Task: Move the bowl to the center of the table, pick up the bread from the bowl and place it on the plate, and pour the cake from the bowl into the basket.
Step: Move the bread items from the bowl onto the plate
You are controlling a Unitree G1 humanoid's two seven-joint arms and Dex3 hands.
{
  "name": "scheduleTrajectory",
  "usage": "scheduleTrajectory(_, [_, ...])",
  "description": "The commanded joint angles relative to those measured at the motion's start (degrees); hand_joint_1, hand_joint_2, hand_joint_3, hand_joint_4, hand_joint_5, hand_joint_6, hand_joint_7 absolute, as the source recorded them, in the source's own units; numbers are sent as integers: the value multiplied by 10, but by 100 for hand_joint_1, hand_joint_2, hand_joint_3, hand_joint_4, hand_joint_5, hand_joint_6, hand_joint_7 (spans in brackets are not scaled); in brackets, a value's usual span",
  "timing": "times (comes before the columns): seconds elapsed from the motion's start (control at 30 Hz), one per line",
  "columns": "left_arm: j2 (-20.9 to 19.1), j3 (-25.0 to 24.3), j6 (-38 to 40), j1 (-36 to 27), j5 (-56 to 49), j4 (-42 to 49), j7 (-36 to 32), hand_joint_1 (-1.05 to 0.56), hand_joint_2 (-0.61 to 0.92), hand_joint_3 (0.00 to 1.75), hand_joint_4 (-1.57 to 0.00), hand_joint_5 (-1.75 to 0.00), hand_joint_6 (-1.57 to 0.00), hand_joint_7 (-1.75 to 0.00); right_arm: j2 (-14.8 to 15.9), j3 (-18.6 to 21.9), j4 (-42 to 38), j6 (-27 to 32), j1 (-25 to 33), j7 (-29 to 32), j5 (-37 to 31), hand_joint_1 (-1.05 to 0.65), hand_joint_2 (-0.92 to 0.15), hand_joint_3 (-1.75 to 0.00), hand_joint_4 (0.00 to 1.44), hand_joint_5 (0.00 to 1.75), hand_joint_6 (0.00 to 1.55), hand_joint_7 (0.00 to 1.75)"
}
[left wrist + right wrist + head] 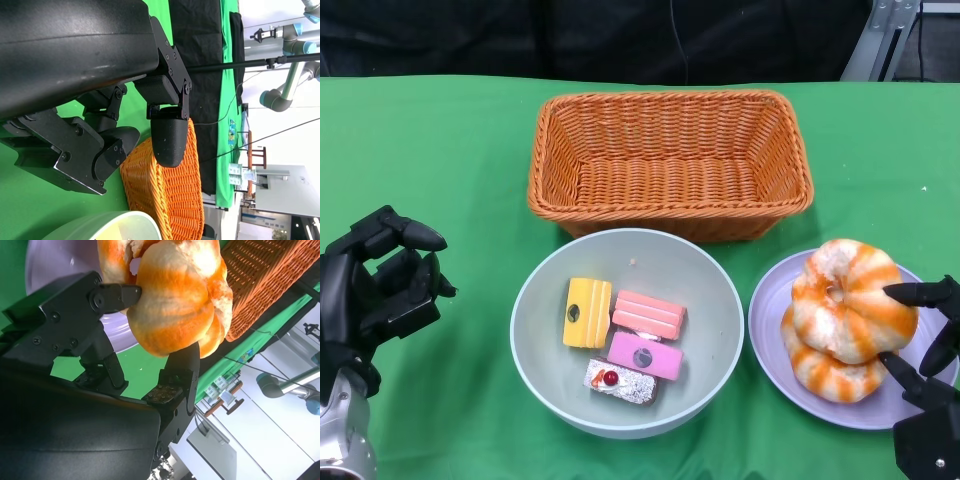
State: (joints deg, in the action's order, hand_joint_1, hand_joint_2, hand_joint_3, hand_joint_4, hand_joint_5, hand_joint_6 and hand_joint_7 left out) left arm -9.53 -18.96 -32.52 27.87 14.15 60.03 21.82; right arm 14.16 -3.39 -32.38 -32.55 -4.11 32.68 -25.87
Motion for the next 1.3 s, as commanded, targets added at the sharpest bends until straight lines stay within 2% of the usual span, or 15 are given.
scheduleTrajectory(0.03, [-10,-1,-7,1,1,5,2,7,50,118,-76,-169,-81,-137,1,-9,1,14,15,-21,-3,3,-87,-29,70,173,89,81])
scheduleTrajectory(0.07, [-10,-1,-5,0,0,4,-1,8,50,118,-76,-169,-81,-137,3,-11,3,23,15,-25,-6,3,-87,-27,70,166,88,79])
scheduleTrajectory(0.17, [-8,0,-2,-1,-1,0,-4,10,51,119,-76,-170,-82,-136,7,-17,14,50,17,-36,-14,1,-91,-11,80,113,94,53])
scheduleTrajectory(0.3, [-8,-1,-1,-1,1,0,-1,10,51,119,-75,-170,-81,-136,7,-22,30,72,22,-46,-12,1,-92,-7,82,92,95,43])
scheduleTrajectory(0.4, [-8,0,0,-1,0,1,-3,10,52,118,-75,-170,-81,-136,5,-23,31,76,22,-49,-11,2,-92,-7,84,92,97,41])
scheduleTrajectory(0.47, [-8,0,1,0,-2,1,-7,9,52,116,-76,-169,-83,-136,3,-24,26,76,20,-49,-9,3,-92,-5,83,105,100,39])
scheduleTrajectory(0.53, [-9,1,0,0,-2,2,-7,9,53,115,-77,-169,-83,-136,3,-26,24,80,19,-48,-13,3,-92,-5,83,108,101,38])
scheduleTrajectory(0.57, [-9,1,-1,0,-2,3,-6,9,53,115,-77,-169,-83,-136,3,-27,23,83,18,-46,-16,2,-92,-5,81,118,103,38])
scheduleTrajectory(0.7, [-9,1,-3,0,-2,3,-5,9,53,114,-76,-169,-83,-135,3,-30,21,88,17,-41,-19,1,-92,-5,80,128,105,37])
scheduleTrajectory(0.9, [-9,1,-3,-1,-3,4,-5,9,53,114,-76,-168,-83,-134,3,-34,19,91,16,-29,-25,1,-92,-4,75,127,104,36])
scheduleTrajectory(0.97, [-9,1,-4,-1,-3,3,-6,9,54,114,-75,-169,-82,-134,2,-34,20,94,17,-23,-28,1,-92,-5,74,115,101,32])
scheduleTrajectory(1.07, [-9,1,-7,-1,-1,4,-1,9,54,115,-75,-170,-82,-134,3,-40,26,114,18,9,-57,-4,-91,-1,70,74,90,15])
scheduleTrajectory(1.1, [-9,1,-7,-1,-1,4,0,9,54,115,-75,-170,-82,-134,3,-41,32,124,20,14,-64,-8,-91,-1,68,55,84,8])
scheduleTrajectory(1.17, [-10,2,-7,0,-3,5,-3,9,54,115,-75,-170,-82,-134,4,-43,44,139,22,20,-75,-13,-91,0,64,29,75,2])
scheduleTrajectory(1.3, [-10,2,-4,1,-4,6,-5,8,53,114,-75,-170,-83,-135,2,-43,60,155,27,27,-84,-15,-91,0,57,13,67,0])
